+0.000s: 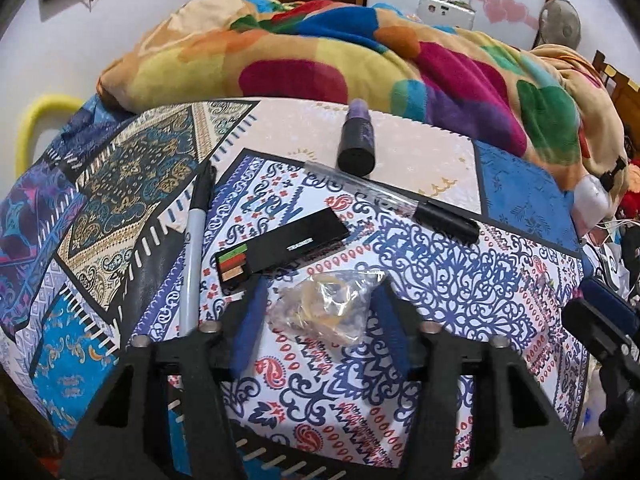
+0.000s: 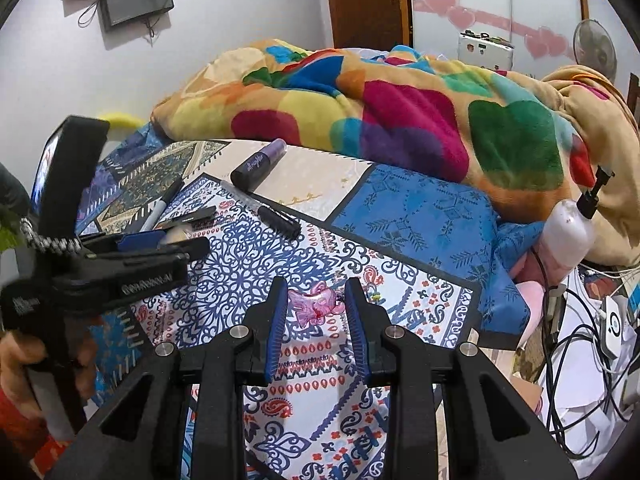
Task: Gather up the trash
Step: 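Close left tool on the clear plastic bag while right tool grasps the pink plastic piece, then carry the bag and pink piece in both tools over the white bucket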
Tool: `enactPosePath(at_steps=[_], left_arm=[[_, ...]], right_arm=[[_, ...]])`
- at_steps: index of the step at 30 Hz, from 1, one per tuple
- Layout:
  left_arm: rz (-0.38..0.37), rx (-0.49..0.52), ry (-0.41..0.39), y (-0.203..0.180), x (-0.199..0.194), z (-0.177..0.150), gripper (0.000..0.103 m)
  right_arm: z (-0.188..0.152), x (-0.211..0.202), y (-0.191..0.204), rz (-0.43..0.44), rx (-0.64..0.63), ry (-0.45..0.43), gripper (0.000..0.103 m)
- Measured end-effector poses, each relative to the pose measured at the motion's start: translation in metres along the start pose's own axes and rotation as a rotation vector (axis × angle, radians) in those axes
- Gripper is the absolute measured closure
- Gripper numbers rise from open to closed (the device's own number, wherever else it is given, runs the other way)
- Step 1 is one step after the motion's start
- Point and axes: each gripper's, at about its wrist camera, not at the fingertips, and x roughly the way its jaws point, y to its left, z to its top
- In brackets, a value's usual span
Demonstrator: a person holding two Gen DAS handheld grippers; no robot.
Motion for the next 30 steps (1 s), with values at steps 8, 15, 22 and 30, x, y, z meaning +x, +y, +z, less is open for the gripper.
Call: enactPosePath(at_steps=[8, 15, 22, 30], left_arm=[[-0.054, -0.020, -0.027, 0.008, -0.030, -0.005, 0.079], [-0.086, -0.019, -0.061, 0.014, -0.080, -0.012, 0.079], [-0.079, -0.017, -0.135, 0.027, -0.148, -0.028, 0.079], [-0.057, -0.045, -0.203, 0.057, -0.216, -0.058, 0.079]], right_arm=[[0.005, -0.010, 0.004, 0.013, 0.009, -0.011, 0.076], [0.015, -0.035, 0.018, 0.016, -0.013, -0.040, 0.076], [0.023, -0.070, 0.039, 0.030, -0.028, -0.077, 0.076], [0.016, -0.099, 0.077, 0.054, -0.064, -0.100, 0.076]])
